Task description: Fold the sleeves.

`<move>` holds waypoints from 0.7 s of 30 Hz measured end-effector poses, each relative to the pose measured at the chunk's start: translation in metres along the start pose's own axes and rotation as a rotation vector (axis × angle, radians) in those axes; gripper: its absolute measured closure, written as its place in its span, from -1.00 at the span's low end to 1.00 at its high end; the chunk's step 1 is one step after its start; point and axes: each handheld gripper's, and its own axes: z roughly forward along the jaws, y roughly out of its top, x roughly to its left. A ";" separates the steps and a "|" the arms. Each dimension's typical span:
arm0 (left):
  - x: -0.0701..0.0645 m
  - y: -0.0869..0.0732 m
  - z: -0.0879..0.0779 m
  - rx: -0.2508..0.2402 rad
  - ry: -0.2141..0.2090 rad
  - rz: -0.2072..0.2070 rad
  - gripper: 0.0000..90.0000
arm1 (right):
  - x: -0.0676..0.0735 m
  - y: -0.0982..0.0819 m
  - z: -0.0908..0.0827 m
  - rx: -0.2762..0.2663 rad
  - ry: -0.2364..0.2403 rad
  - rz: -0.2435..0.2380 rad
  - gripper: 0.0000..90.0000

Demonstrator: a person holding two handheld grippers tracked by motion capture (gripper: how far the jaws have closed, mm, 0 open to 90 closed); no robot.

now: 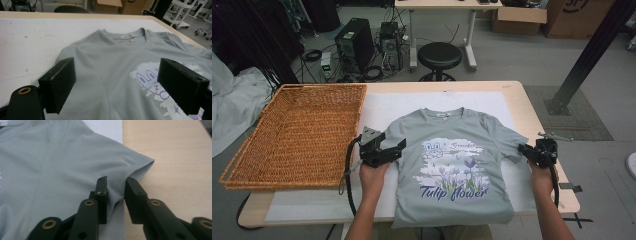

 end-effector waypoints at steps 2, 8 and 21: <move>0.000 0.000 0.000 0.003 0.001 0.002 -0.64 | 0.005 0.000 0.000 -0.005 -0.009 -0.040 0.88; 0.001 0.000 -0.001 0.003 0.002 0.002 -0.64 | 0.010 0.003 -0.003 -0.034 -0.009 -0.044 0.91; 0.000 -0.001 -0.002 0.002 -0.008 -0.002 -0.64 | 0.022 0.020 -0.014 -0.087 0.050 -0.072 0.91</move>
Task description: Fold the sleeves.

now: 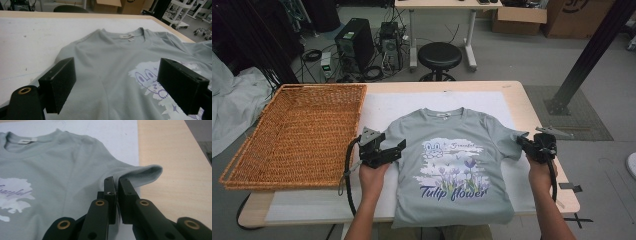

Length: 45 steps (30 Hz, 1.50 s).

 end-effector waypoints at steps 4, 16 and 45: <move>0.000 0.000 0.000 -0.001 -0.001 -0.002 -0.64 | 0.016 0.010 -0.003 -0.023 0.014 -0.048 0.91; 0.000 -0.002 -0.004 -0.012 -0.011 -0.011 -0.64 | 0.098 0.036 0.008 0.003 0.098 -0.258 0.90; 0.002 -0.013 -0.011 0.010 0.016 -0.044 -0.64 | 0.089 -0.003 0.022 0.111 0.314 -0.229 0.85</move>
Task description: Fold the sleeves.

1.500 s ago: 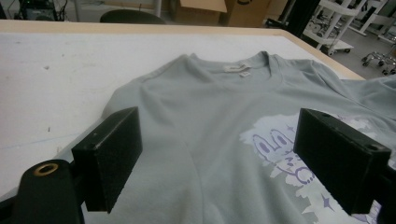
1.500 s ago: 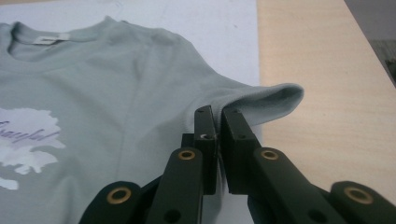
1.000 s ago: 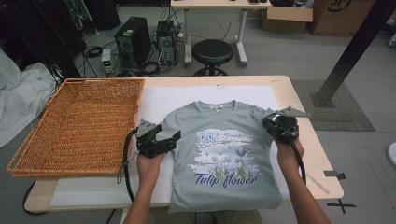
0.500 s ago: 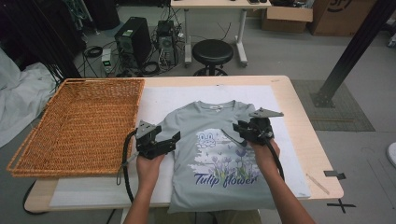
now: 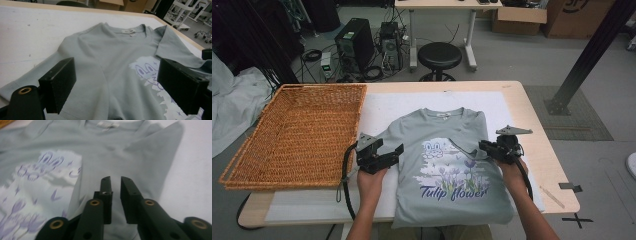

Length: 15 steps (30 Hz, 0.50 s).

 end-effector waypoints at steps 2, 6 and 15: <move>0.001 -0.001 -0.001 0.005 0.005 0.001 -0.64 | 0.005 -0.006 0.001 0.048 0.081 -0.034 0.88; 0.001 -0.004 -0.001 0.014 0.009 -0.006 -0.64 | 0.007 -0.015 -0.005 0.064 0.130 -0.057 0.83; -0.001 -0.018 -0.010 0.031 0.035 -0.051 -0.62 | -0.022 -0.021 -0.044 -0.160 0.043 0.056 0.57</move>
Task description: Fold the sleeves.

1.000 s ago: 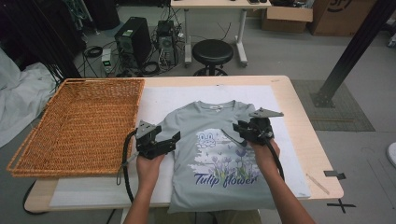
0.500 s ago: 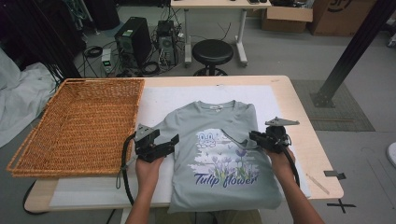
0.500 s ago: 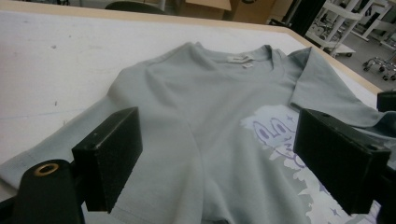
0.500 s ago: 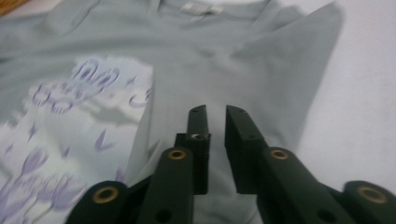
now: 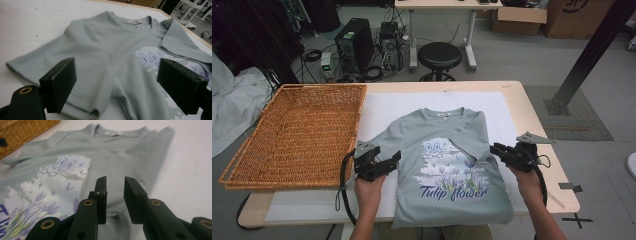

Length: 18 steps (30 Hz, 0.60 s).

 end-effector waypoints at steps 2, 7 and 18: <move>0.000 -0.007 -0.002 -0.001 0.034 -0.020 -0.63 | -0.006 0.000 -0.006 -0.005 -0.003 0.011 0.55; 0.000 -0.012 -0.002 -0.011 0.116 -0.049 -0.62 | -0.010 -0.003 -0.016 -0.020 0.002 0.005 0.53; 0.012 -0.003 0.013 0.047 0.238 -0.144 -0.39 | -0.014 -0.007 -0.025 -0.042 0.023 -0.010 0.50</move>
